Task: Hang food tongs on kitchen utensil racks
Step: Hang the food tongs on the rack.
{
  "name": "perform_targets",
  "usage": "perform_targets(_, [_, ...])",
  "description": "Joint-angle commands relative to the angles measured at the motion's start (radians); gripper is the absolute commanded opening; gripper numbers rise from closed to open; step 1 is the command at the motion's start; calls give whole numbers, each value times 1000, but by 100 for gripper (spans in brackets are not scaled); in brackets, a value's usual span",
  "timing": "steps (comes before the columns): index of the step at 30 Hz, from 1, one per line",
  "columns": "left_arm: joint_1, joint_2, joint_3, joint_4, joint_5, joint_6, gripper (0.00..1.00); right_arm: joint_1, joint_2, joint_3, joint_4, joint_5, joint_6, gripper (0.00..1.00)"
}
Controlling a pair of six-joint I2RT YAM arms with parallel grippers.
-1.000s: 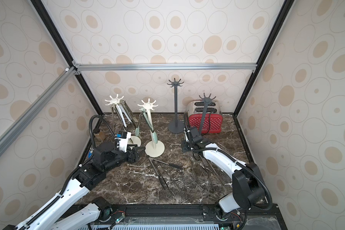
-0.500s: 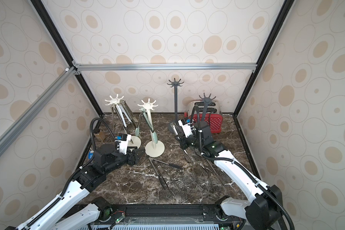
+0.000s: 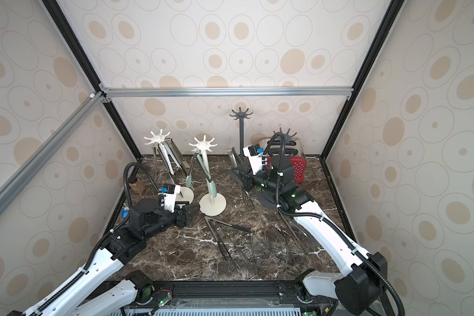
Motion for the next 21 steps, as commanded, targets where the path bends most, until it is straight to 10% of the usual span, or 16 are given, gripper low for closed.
perform_targets(1, [4,-15,-10,28,12,-16,60,11,40,67,81,-41,18,0])
perform_targets(21, [4,-16,-8,30,20,-14,61,19,211,194,110,-113,62,0])
